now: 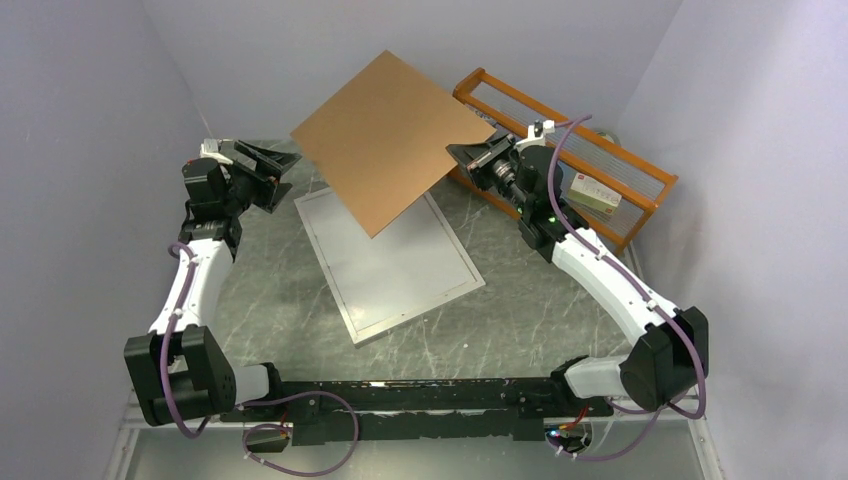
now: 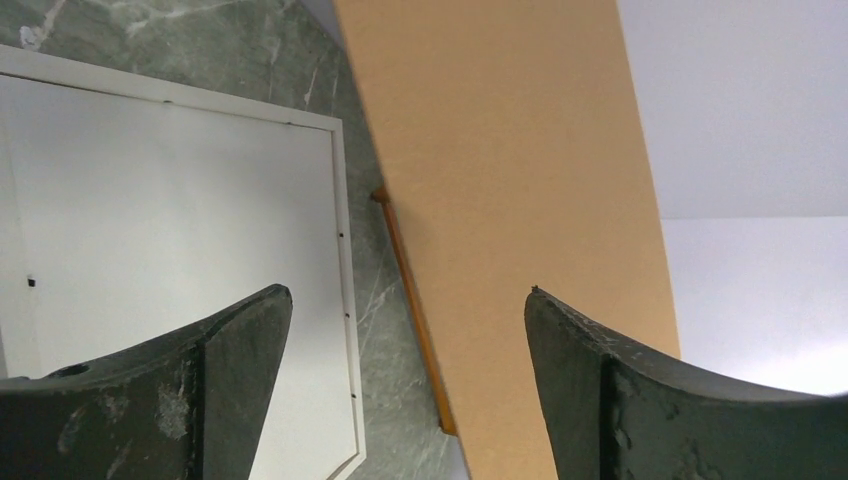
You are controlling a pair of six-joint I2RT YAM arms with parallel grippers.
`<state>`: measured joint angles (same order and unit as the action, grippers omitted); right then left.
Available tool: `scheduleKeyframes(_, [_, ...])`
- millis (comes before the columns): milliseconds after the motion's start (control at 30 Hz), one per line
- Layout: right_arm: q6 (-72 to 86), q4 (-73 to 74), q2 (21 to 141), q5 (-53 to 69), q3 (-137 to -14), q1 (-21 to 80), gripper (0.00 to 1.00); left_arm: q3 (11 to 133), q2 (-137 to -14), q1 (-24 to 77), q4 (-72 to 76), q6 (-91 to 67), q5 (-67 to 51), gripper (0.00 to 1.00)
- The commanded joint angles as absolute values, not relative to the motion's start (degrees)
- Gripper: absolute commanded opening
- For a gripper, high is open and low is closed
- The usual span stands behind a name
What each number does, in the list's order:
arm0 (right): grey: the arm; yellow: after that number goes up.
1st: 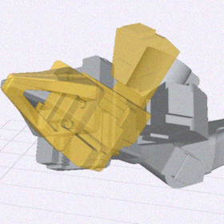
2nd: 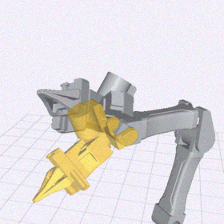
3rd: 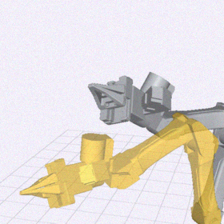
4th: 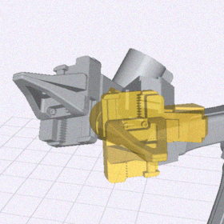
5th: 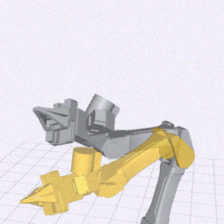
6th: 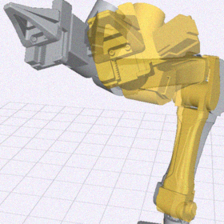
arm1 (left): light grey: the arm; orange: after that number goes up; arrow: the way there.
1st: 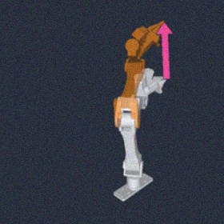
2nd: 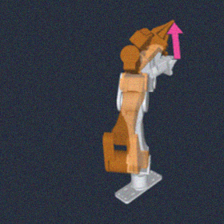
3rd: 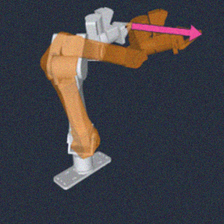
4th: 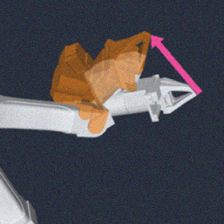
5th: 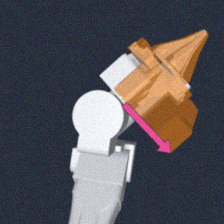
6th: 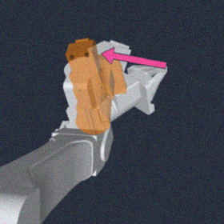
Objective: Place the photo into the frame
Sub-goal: Adjust the photo frame item.
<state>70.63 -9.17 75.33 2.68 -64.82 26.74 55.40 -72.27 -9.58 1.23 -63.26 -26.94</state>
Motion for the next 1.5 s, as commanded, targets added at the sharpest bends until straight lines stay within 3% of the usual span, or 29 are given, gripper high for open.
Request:
scheduleKeyframes(0, [74.2, -20.0, 74.5, 6.0, -65.3, 26.6, 0.0, 55.1, -73.6, -9.4, 4.7, -65.3, -29.1, 0.93])
scheduleKeyframes(200, [79.1, -24.6, 76.1, 9.9, -65.0, 26.7, 0.0, 52.7, -78.0, -9.4, 15.1, -71.6, -33.7, 0.94])
scheduleKeyframes(300, [81.8, -26.3, 76.3, 11.4, -64.1, 26.7, 0.0, 53.1, -80.5, -9.4, 20.9, -75.4, -36.5, 0.88])
scheduleKeyframes(500, [82.1, -25.9, 75.8, 11.2, -62.3, 26.7, 0.0, 50.1, -79.1, -9.5, 35.3, -84.4, -36.0, 0.5])
scheduleKeyframes(800, [80.0, -24.1, 74.5, 11.9, -59.6, 26.4, 0.0, 55.6, -75.2, -10.2, 34.3, -83.5, -37.9, 0.03])
scheduleKeyframes(833, [79.2, -23.4, 74.0, 11.9, -59.5, 26.3, 0.04, 56.2, -75.6, -10.5, 35.4, -84.0, -38.4, 0.03])
scheduleKeyframes(900, [77.0, -21.3, 72.9, 12.1, -58.7, 25.6, 0.21, 57.6, -76.3, -11.2, 37.9, -85.0, -40.1, 0.02])
scheduleKeyframes(1033, [73.0, -14.8, 71.3, 15.7, -57.3, 22.2, 0.68, 63.7, -77.5, -12.5, 37.1, -84.6, -45.7, 0.02])
scheduleKeyframes(1100, [70.9, -10.9, 70.3, 17.2, -56.5, 20.1, 0.8, 66.9, -77.6, -12.7, 34.0, -82.9, -48.2, 0.02])
scheduleKeyframes(1200, [65.8, -8.8, 67.7, 18.5, -55.0, 17.6, 0.91, 71.7, -77.7, -13.2, 26.7, -79.5, -51.5, 0.03])
scheduleKeyframes(1467, [49.3, 2.1, 69.4, 23.1, -67.8, 13.1, 0.98, 77.0, -80.2, -13.3, 25.4, -83.7, -60.6, 0.03])
